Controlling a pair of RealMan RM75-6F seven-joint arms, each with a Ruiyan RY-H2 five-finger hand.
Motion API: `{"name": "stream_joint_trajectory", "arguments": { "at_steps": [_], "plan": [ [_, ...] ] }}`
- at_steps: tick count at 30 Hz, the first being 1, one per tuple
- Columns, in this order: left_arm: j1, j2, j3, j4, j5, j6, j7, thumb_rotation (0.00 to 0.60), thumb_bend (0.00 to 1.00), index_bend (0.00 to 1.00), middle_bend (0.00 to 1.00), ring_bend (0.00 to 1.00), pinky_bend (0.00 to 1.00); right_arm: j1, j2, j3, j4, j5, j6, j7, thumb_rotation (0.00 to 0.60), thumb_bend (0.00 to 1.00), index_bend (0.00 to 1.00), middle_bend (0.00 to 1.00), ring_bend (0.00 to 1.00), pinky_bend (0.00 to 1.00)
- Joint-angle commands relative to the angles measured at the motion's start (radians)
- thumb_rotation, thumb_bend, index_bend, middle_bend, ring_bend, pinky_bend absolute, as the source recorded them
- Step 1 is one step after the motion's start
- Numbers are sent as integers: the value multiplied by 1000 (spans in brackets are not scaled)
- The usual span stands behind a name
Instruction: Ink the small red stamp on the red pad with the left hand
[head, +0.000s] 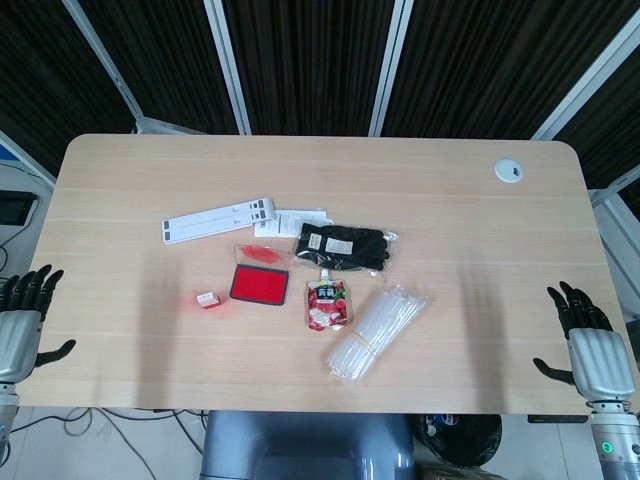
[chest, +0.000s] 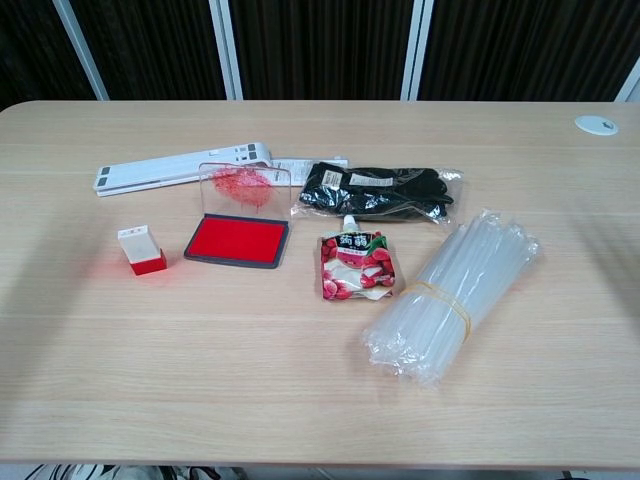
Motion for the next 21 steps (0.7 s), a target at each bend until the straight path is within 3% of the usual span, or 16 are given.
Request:
{"name": "stream_joint_trajectory", "arguments": {
  "at_steps": [1, 8, 21],
  "plan": [
    [-33, -20, -19, -23, -17, -31, 49, 600, 98, 0, 0, 0, 20, 1, 0, 0, -1, 1, -2, 2, 600, 112, 0, 0, 0, 185],
    [-125, -110, -72, -38, -108, -123, 181, 600, 101, 22, 10, 0, 81, 1, 4, 0, -9, 11, -11, 11, 600, 114, 0, 0, 0, 185],
    [-265, -260, -158, -11, -315, -215, 372, 600, 161, 243, 235, 93, 229, 4, 13, -1, -23, 23, -29, 30, 600, 118, 0, 0, 0, 185]
  ]
}}
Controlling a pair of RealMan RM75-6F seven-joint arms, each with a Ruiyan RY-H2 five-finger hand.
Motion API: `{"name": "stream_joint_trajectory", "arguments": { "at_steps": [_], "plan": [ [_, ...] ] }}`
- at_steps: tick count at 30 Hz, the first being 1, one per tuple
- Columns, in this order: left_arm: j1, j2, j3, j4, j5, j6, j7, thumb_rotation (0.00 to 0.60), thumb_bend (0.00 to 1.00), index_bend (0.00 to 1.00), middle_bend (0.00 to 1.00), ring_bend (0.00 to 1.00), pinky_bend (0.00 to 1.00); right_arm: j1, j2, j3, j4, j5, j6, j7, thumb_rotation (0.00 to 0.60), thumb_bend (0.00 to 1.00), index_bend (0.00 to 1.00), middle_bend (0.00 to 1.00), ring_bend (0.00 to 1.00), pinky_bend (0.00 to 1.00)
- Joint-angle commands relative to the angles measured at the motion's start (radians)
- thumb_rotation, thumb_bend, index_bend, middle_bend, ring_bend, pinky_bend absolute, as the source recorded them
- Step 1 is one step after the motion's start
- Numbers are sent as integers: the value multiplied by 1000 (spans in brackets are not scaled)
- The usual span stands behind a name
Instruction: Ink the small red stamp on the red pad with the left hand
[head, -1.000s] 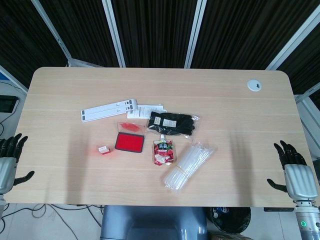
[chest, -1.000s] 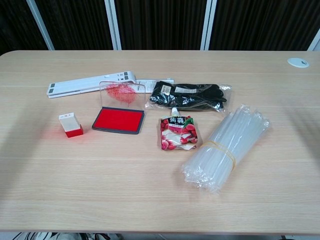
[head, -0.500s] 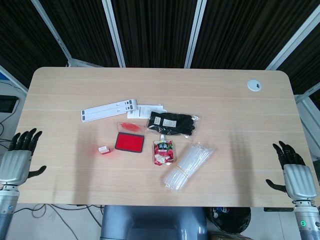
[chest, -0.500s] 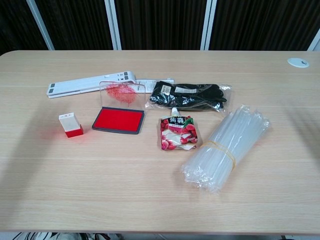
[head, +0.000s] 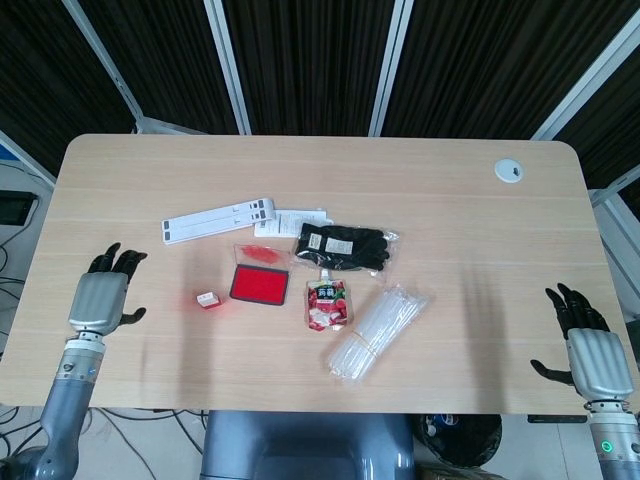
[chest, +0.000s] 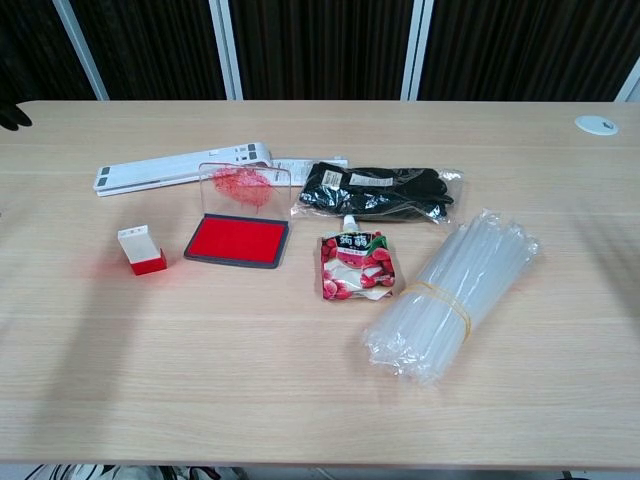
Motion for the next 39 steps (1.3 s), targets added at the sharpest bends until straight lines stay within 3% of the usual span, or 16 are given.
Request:
{"name": "stream_joint_trajectory", "arguments": {
  "at_steps": [1, 19, 39],
  "plan": [
    [-38, -40, -20, 6, -51, -22, 45, 600, 162, 252, 245, 97, 233, 1, 2, 0, -2, 2, -2, 3, 600, 118, 0, 0, 0, 185],
    [-164, -232, -17, 114, -229, -35, 236, 600, 225, 366, 360, 139, 247, 4, 16, 0, -16, 14, -24, 47, 600, 131, 0, 0, 0, 185],
    [-215, -355, -1, 191, -293, -1, 275, 600, 250, 397, 398, 149, 257, 6, 27, -2, -23, 11, -32, 86, 600, 157, 0, 0, 0, 185]
  ]
}}
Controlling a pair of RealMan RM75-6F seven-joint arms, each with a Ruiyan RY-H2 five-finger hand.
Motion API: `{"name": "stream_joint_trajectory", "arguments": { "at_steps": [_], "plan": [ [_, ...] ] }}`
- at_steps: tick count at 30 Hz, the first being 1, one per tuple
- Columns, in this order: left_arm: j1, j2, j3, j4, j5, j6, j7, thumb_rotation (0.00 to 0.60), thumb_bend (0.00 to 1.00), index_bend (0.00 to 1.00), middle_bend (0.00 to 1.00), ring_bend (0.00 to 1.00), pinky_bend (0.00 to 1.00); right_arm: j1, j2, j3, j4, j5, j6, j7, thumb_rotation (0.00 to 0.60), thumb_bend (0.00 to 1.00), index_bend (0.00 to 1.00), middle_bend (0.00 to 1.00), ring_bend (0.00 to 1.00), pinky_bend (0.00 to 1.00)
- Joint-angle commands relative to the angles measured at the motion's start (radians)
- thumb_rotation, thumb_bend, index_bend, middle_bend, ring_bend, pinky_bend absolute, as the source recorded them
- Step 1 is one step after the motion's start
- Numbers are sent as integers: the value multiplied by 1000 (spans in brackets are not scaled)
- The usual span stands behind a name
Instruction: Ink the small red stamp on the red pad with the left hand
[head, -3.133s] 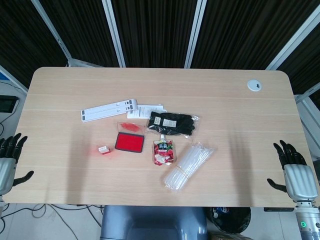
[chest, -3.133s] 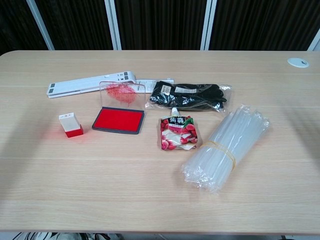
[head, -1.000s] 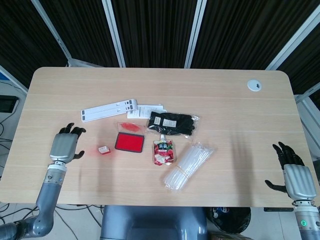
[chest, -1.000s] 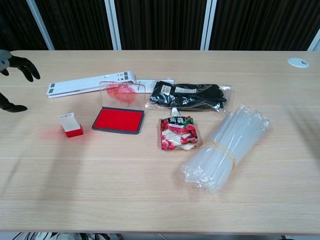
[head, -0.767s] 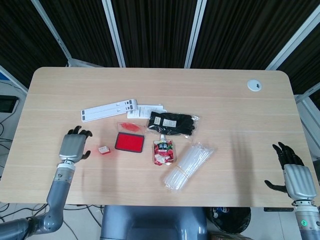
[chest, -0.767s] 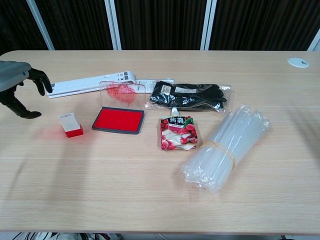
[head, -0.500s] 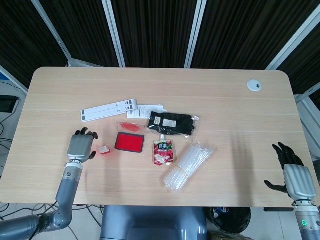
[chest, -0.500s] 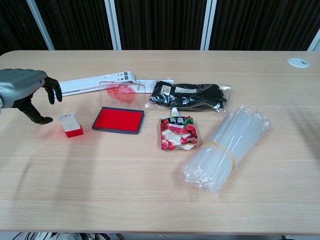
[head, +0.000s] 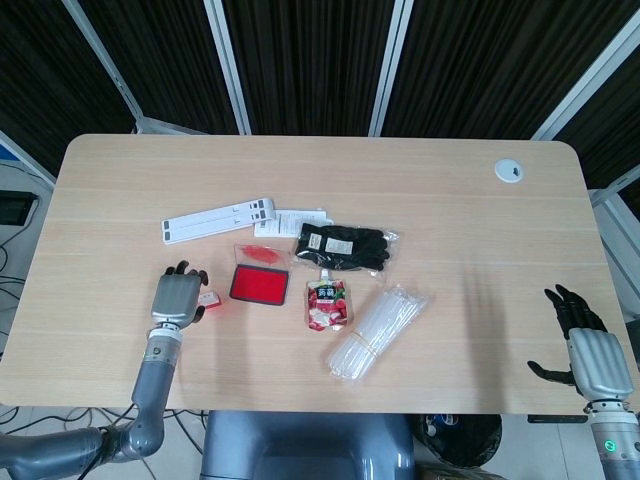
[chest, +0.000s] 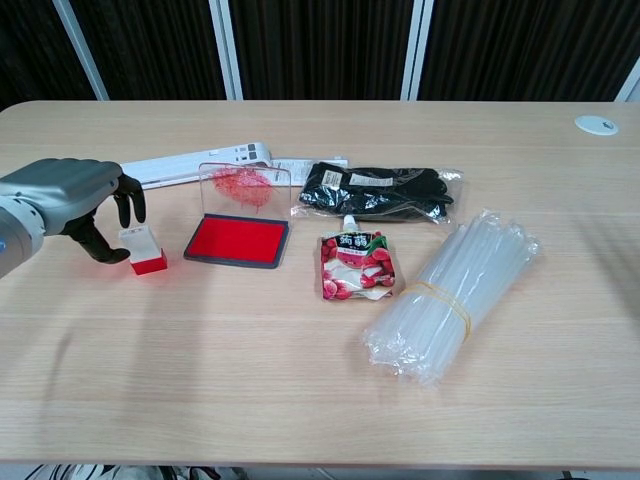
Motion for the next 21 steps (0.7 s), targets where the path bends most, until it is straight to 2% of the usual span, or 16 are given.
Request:
{"name": "stream_joint_trajectory", "arguments": {
  "at_steps": [1, 21],
  "plan": [
    [-4, -8, 3, 5, -3, 1, -1, 600, 250, 398, 399, 149, 257, 0, 1, 0, -1, 0, 0, 2, 600, 158, 0, 0, 0, 185],
    [-15, -39, 15, 58, -6, 5, -33, 600, 325, 454, 464, 176, 262, 1, 3, 0, -4, 6, -5, 11, 600, 167, 0, 0, 0, 185]
  ]
}}
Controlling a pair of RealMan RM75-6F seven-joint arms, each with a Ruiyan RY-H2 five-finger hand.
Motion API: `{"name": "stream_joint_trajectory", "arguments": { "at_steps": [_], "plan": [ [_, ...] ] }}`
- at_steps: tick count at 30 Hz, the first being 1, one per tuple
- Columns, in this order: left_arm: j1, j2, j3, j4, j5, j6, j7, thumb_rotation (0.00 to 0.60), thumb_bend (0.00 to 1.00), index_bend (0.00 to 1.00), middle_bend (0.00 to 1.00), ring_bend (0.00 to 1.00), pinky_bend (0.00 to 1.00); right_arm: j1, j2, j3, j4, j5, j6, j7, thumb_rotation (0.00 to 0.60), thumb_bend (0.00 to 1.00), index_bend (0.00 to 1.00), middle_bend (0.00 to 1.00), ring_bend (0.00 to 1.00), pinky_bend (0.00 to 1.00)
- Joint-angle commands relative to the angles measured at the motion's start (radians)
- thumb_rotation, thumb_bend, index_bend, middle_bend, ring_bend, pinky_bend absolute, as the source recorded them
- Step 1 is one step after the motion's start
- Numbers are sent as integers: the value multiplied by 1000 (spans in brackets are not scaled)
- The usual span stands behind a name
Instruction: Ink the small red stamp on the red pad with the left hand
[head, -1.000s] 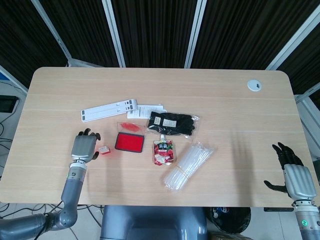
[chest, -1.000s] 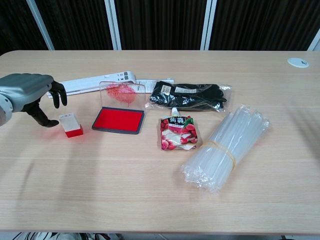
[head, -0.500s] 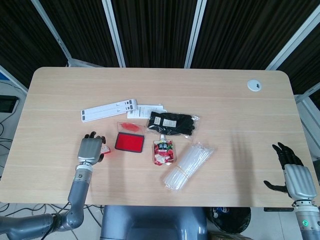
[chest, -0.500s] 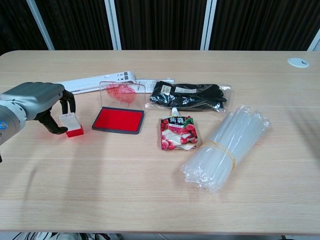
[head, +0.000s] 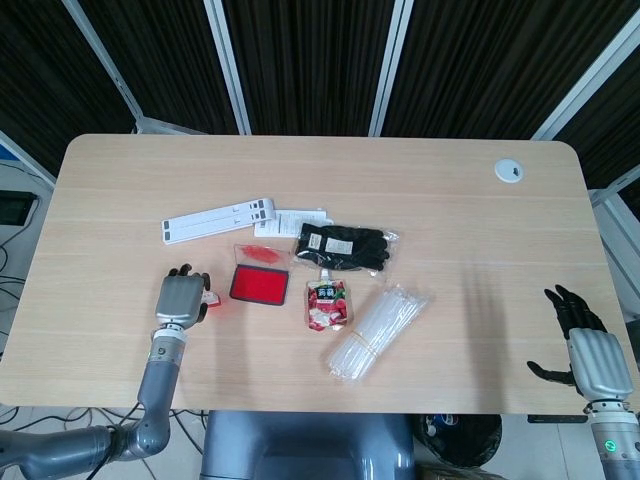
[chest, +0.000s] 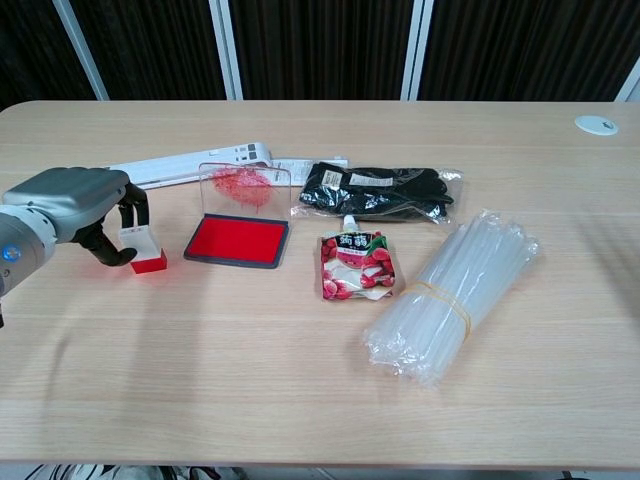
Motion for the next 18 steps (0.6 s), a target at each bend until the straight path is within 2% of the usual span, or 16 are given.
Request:
{"name": "stream_joint_trajectory", "arguments": {
  "at_steps": [1, 11, 18],
  "plan": [
    [-1, 0, 1, 1, 1, 1, -1, 600, 325, 457, 467, 176, 262, 0, 0, 0, -1, 0, 0, 0, 600, 168, 0, 0, 0, 185],
    [-8, -1, 4, 12, 6, -6, -10, 600, 343, 471, 482, 184, 262, 0, 1, 0, -2, 2, -2, 5, 600, 174, 0, 0, 0, 185],
    [-14, -6, 14, 20, 12, -13, -11, 600, 416, 501, 505, 198, 269, 0, 3, -1, -4, 3, -4, 9, 600, 177, 0, 0, 0, 185]
  ]
}}
